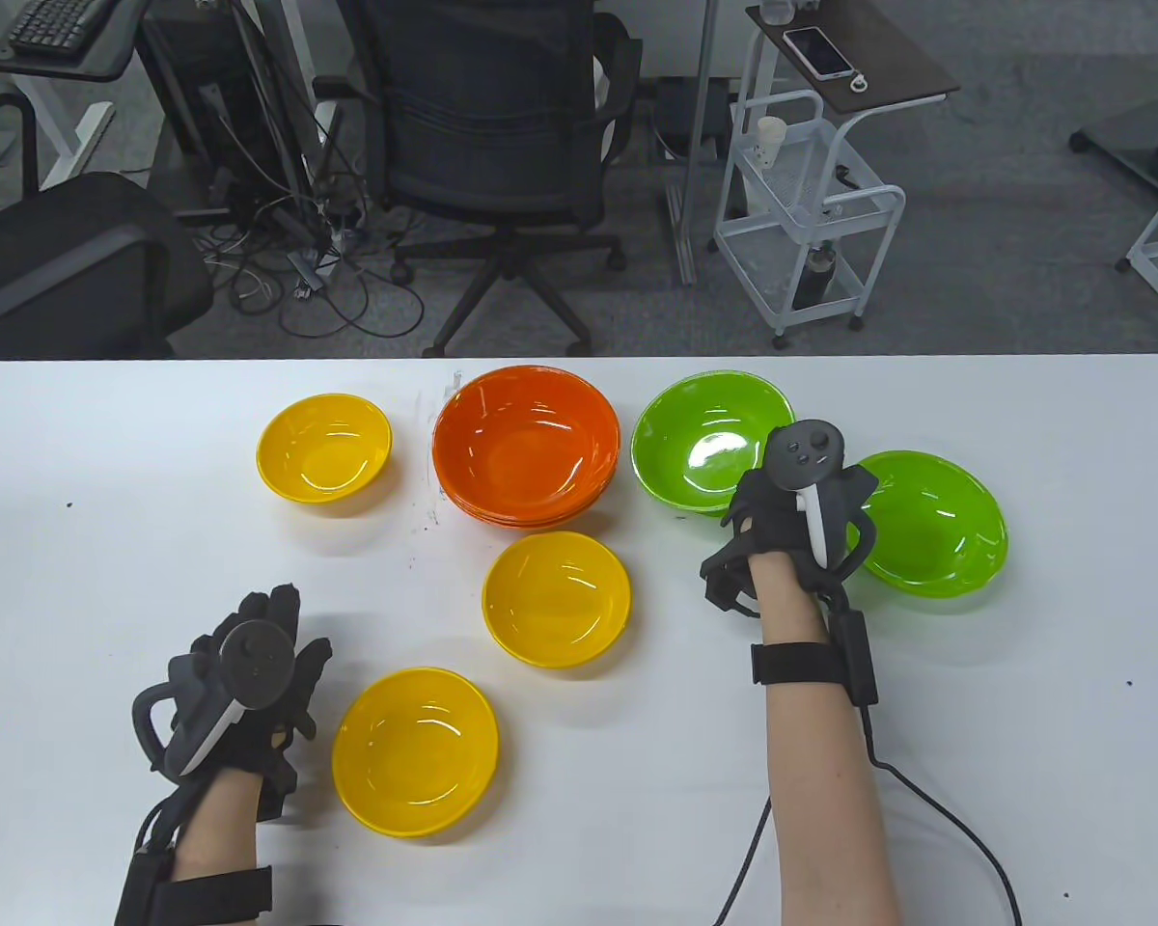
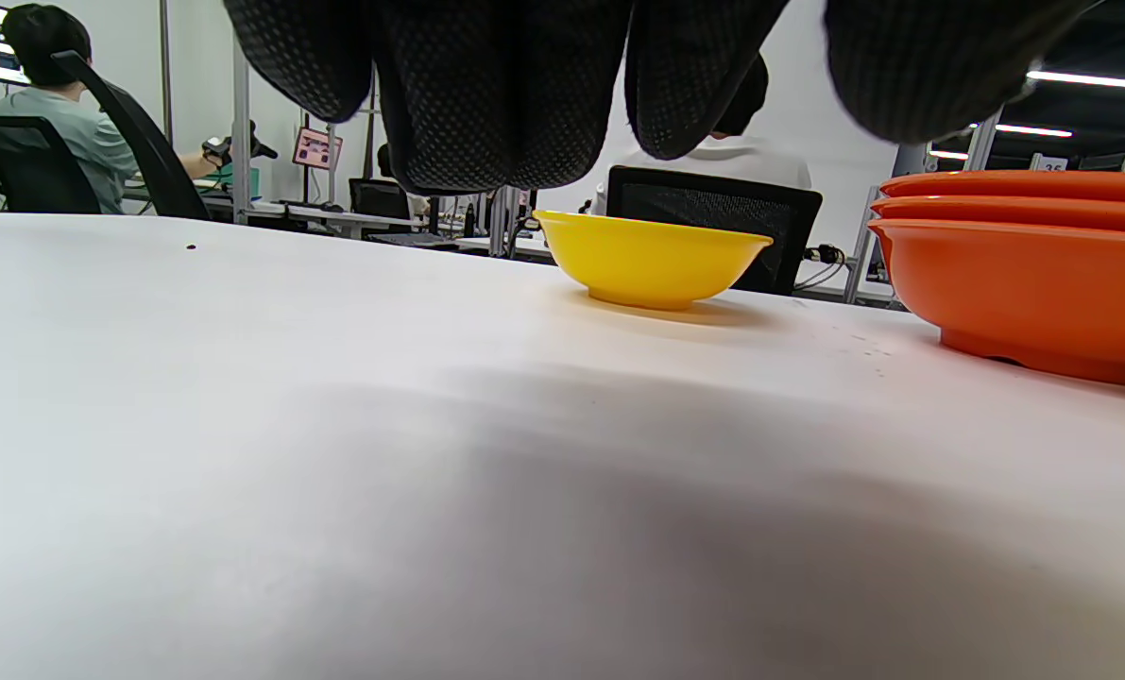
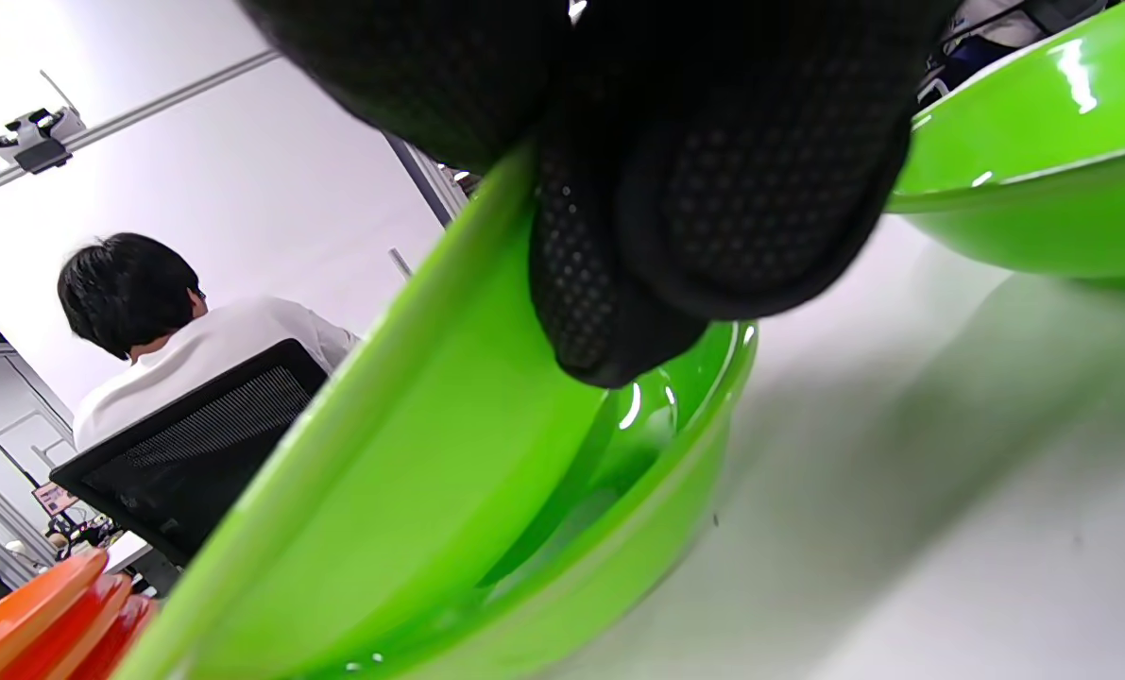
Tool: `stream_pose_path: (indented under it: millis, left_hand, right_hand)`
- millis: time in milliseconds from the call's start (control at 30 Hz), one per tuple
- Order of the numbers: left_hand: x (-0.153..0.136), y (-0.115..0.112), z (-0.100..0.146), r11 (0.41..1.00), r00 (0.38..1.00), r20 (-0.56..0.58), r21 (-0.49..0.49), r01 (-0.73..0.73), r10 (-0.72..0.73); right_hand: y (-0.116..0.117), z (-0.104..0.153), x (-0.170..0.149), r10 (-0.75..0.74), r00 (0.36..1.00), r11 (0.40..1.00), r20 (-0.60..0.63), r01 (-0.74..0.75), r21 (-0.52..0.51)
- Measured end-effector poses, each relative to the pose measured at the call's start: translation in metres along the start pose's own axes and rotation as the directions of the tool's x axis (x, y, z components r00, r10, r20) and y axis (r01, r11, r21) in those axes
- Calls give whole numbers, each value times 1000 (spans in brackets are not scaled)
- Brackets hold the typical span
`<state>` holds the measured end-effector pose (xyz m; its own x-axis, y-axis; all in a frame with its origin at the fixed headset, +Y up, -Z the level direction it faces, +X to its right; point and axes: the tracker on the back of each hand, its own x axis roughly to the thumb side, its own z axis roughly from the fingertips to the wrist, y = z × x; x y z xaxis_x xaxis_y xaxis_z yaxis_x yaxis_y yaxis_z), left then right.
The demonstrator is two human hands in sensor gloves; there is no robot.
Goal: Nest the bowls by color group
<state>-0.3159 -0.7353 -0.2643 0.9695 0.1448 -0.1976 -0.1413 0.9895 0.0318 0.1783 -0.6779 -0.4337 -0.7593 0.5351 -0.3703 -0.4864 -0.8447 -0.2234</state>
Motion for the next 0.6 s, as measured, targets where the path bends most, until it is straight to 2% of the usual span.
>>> stream_pose_path:
  millis: [200, 267, 600]
  left_hand:
    - [1, 1, 0, 1000, 1000, 5, 14, -3, 3]
    - [1, 0, 0, 1000, 1000, 5, 10, -3, 3]
    - [1, -1, 0, 1000, 1000, 5, 7, 5, -5]
  right_hand:
    - [5, 1, -1, 35, 999, 998, -18, -34, 58]
    - [5, 2, -2, 14, 1000, 999, -6, -14, 45]
    - [-7, 19, 2, 130, 988, 992, 86, -129, -13]
